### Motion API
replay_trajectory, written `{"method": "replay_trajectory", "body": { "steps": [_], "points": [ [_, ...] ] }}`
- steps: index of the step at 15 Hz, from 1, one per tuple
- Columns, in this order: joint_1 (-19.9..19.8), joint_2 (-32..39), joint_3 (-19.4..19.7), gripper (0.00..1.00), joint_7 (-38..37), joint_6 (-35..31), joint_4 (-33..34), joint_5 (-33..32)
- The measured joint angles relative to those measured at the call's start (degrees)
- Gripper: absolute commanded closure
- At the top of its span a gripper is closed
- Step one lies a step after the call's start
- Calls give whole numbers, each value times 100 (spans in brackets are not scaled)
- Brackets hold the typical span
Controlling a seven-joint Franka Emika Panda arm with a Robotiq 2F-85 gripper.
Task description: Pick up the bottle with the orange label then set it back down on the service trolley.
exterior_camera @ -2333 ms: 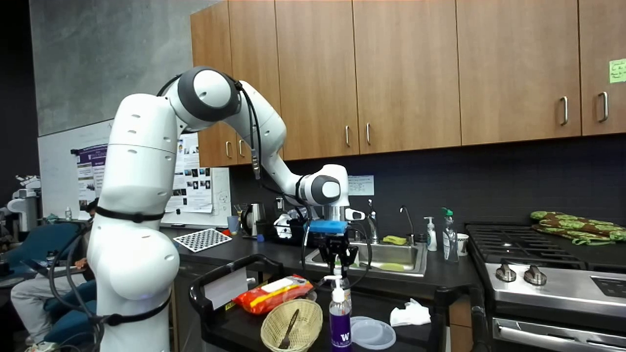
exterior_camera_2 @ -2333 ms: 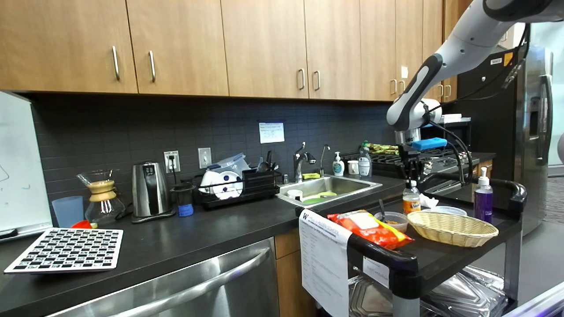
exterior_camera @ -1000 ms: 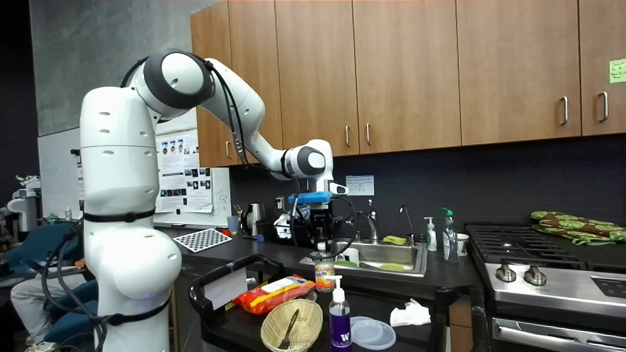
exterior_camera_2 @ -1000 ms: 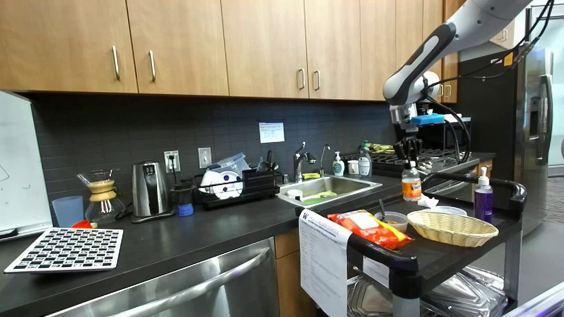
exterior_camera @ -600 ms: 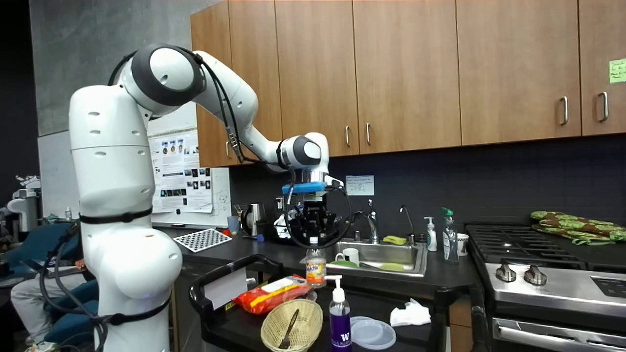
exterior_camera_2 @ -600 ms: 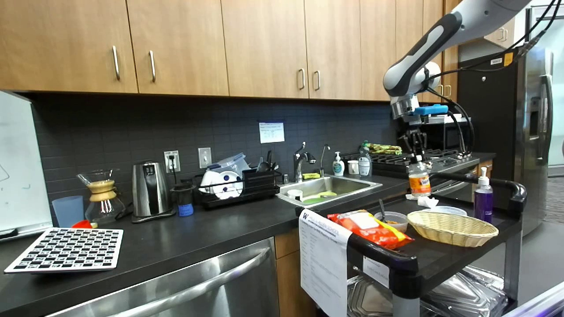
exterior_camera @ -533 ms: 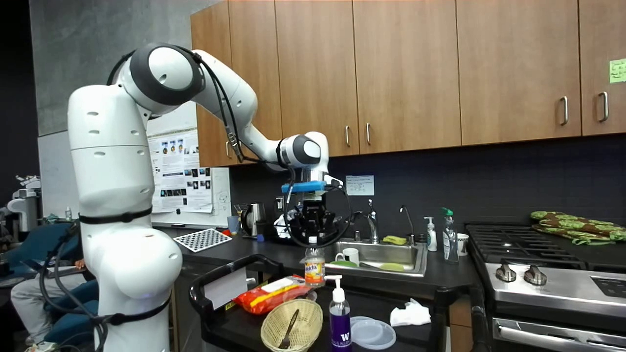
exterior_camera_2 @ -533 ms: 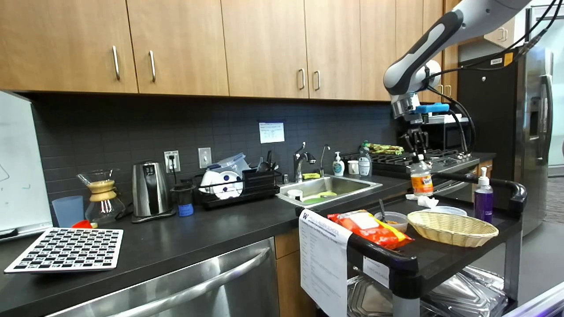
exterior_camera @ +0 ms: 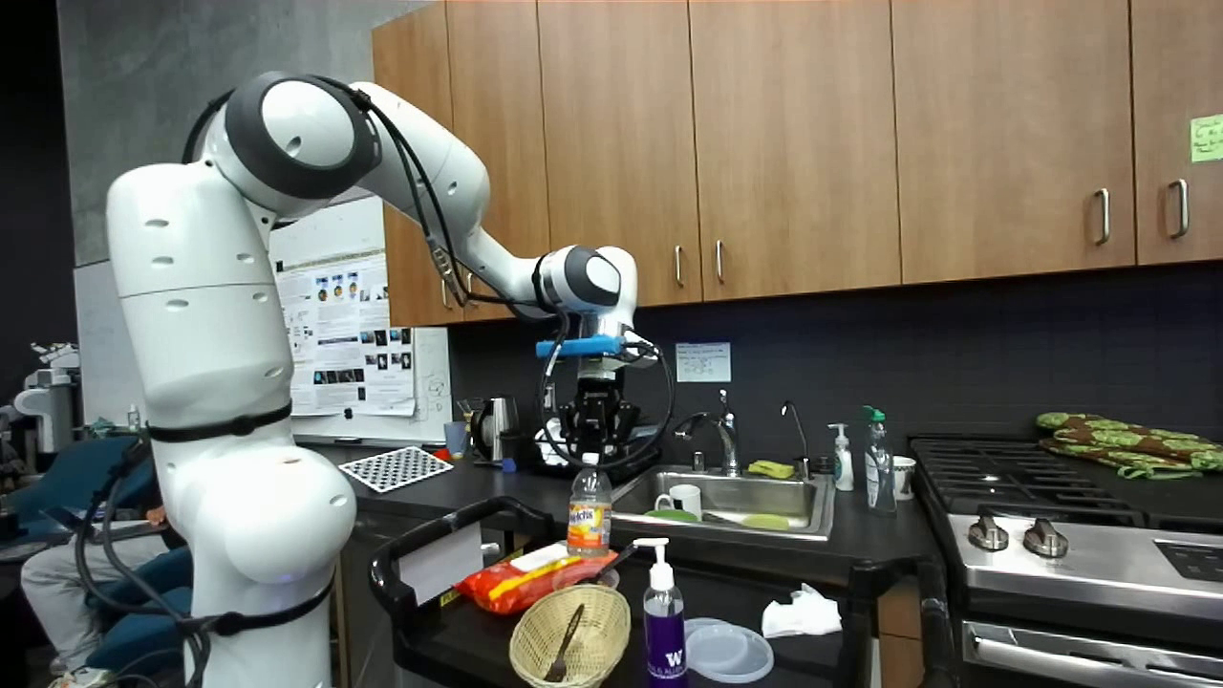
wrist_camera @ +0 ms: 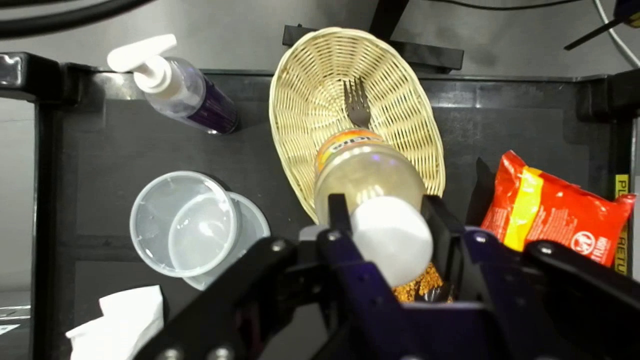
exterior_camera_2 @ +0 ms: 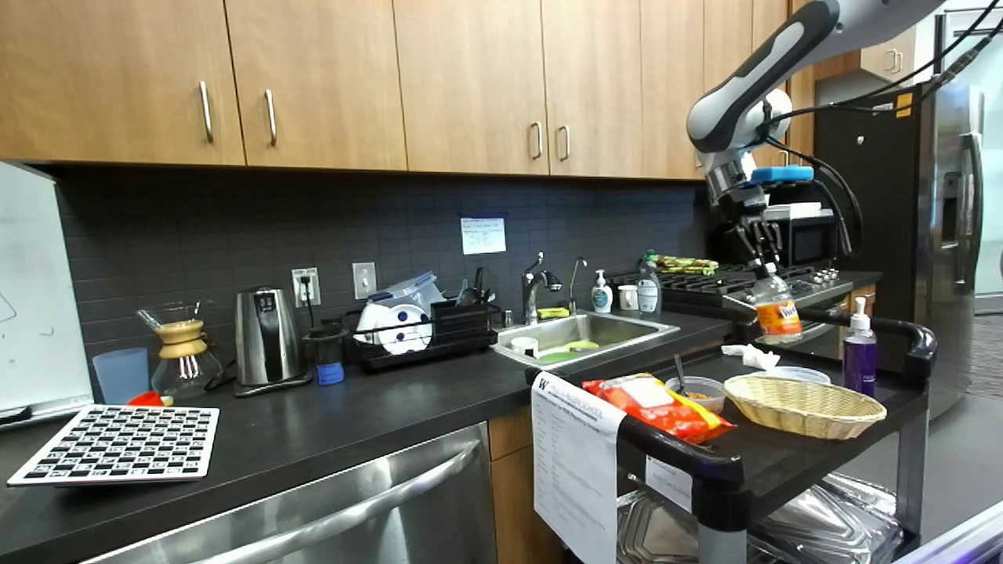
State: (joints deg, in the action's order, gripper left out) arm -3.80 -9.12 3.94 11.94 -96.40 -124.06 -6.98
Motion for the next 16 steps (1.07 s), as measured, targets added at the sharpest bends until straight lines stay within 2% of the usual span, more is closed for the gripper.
{"method": "replay_trajectory", "body": {
  "steps": [7, 16],
  "points": [
    [26, -361, -2, 85, 5, 777, 4, -196],
    [76, -678, -10, 85, 5, 928, 1, -206]
  ]
}}
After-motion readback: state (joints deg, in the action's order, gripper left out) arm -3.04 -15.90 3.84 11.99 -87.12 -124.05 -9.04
